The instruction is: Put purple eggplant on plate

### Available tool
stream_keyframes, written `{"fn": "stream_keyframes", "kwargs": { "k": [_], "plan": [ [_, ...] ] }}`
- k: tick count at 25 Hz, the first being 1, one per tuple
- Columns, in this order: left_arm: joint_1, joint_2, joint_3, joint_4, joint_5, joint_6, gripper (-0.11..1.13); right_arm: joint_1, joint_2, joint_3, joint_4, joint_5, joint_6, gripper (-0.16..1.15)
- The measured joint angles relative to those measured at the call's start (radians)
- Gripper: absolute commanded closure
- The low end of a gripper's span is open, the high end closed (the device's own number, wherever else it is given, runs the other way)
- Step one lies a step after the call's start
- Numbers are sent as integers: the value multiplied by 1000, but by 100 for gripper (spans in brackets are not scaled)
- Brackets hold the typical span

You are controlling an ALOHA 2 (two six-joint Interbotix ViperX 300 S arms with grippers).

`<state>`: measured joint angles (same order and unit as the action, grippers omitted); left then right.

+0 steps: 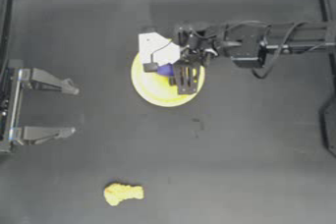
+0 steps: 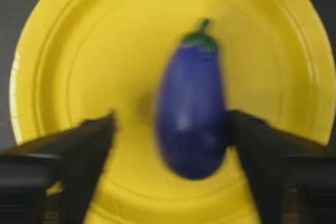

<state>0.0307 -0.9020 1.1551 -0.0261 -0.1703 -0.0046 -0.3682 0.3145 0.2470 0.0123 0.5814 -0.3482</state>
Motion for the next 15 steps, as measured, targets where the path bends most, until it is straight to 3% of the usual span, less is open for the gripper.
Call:
{"fn": "stream_keyframes", "kwargs": {
  "k": [3,15],
  "plan": [
    [0,0,0,0,0,0,1,-2,0,-3,9,2,2,-1],
    [0,0,0,0,0,2,1,-2,-54,-14,29,41,6,-1]
  ]
}}
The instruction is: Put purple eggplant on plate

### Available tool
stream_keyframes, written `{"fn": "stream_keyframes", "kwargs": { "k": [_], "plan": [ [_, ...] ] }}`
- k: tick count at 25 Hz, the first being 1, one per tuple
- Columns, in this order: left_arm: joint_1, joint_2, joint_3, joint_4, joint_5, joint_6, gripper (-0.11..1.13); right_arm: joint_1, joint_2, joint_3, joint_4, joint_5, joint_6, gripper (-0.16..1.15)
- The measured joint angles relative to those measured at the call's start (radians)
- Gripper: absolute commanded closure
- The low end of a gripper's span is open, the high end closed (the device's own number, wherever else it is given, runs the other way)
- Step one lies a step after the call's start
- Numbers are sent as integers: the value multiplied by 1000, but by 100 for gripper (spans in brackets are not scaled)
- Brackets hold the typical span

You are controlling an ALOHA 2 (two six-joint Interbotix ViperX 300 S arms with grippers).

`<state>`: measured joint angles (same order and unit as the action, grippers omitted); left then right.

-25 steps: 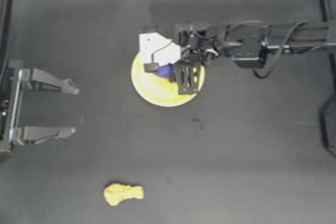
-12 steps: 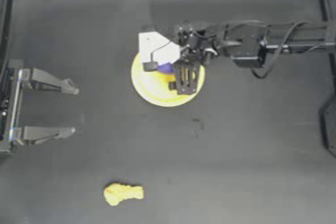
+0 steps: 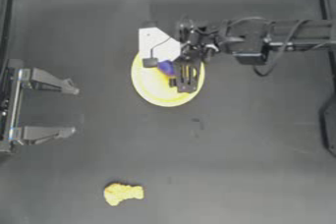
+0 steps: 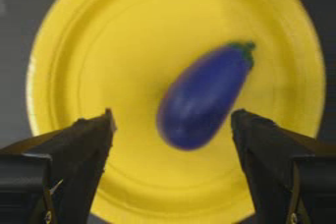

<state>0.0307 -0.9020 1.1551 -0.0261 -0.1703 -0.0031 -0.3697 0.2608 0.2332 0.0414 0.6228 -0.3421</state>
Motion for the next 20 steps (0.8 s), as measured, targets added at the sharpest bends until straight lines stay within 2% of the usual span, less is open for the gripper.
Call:
{"fn": "stream_keyframes", "kwargs": {
  "k": [11,20],
  "plan": [
    [9,0,0,0,2,0,1,48,-198,60,9,-8,18,1],
    [9,0,0,0,0,0,1,155,-368,212,54,-127,72,1]
  ]
}}
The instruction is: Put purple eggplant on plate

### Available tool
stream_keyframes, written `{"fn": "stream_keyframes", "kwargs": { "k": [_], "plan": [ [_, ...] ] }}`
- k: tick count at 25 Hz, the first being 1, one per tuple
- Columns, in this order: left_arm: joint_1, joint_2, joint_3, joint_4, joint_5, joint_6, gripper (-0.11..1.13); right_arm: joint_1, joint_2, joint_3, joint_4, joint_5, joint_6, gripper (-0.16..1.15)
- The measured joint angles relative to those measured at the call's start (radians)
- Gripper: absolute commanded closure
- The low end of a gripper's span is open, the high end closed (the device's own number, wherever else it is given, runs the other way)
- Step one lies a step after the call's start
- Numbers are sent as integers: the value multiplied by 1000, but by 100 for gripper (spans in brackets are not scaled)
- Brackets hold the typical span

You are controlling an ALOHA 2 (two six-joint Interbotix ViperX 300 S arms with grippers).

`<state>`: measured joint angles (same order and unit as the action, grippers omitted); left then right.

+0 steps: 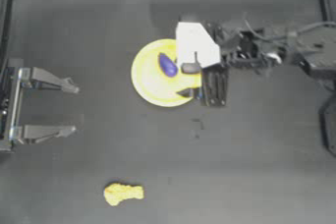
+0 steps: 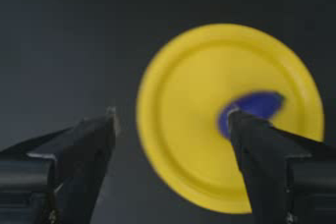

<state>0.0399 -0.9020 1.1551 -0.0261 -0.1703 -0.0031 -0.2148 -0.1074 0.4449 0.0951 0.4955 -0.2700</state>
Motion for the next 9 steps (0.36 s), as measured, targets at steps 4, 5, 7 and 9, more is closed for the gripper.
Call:
{"fn": "stream_keyframes", "kwargs": {
  "k": [4,5,7,9],
  "plan": [
    [0,0,0,0,0,0,1,37,-69,69,9,-72,37,1],
    [0,0,-2,0,0,0,1,44,-87,89,9,-91,44,1],
    [0,0,0,0,0,0,1,61,-129,129,9,-129,60,1],
    [0,0,0,0,2,0,1,71,-160,161,11,-163,72,1]
  ]
}}
